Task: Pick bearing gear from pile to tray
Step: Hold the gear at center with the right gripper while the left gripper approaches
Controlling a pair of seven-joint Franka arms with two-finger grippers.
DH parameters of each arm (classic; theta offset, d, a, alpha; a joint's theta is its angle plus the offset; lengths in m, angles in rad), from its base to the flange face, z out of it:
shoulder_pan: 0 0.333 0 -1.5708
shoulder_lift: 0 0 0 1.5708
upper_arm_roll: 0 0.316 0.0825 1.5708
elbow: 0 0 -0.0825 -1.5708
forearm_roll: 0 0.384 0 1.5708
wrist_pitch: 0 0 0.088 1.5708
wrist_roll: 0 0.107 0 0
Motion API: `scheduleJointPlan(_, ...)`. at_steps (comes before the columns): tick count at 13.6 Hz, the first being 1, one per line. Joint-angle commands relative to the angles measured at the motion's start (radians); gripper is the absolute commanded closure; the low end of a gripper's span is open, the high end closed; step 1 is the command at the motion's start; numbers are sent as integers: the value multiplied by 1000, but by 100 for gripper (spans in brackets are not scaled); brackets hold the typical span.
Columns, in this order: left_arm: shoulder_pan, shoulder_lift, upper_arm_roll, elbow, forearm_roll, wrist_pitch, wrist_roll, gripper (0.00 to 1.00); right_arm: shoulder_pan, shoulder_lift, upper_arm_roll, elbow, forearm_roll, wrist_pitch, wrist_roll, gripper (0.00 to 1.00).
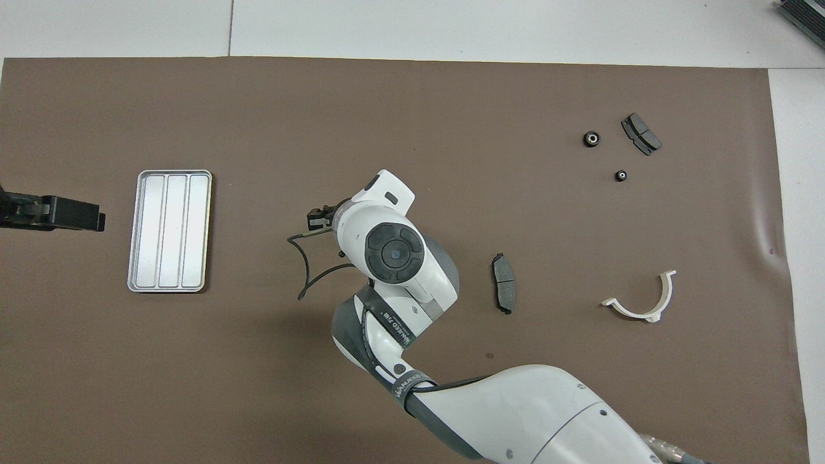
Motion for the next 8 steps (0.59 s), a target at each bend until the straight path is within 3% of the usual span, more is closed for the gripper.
scheduleJointPlan(1, 19, -17, -8, -73, -11, 107, -12, 0, -3, 15, -3, 28, -13, -6, 56, 0)
scheduleJointPlan(5, -7, 123, -11, -100, -14, 326, -160, 0, -96, -21, -26, 57, -59, -84, 30, 0)
scheduleJointPlan(8, -131, 223, -9, -172, -3, 551, -418, 0, -245, -53, -19, 96, -53, -245, -136, 4)
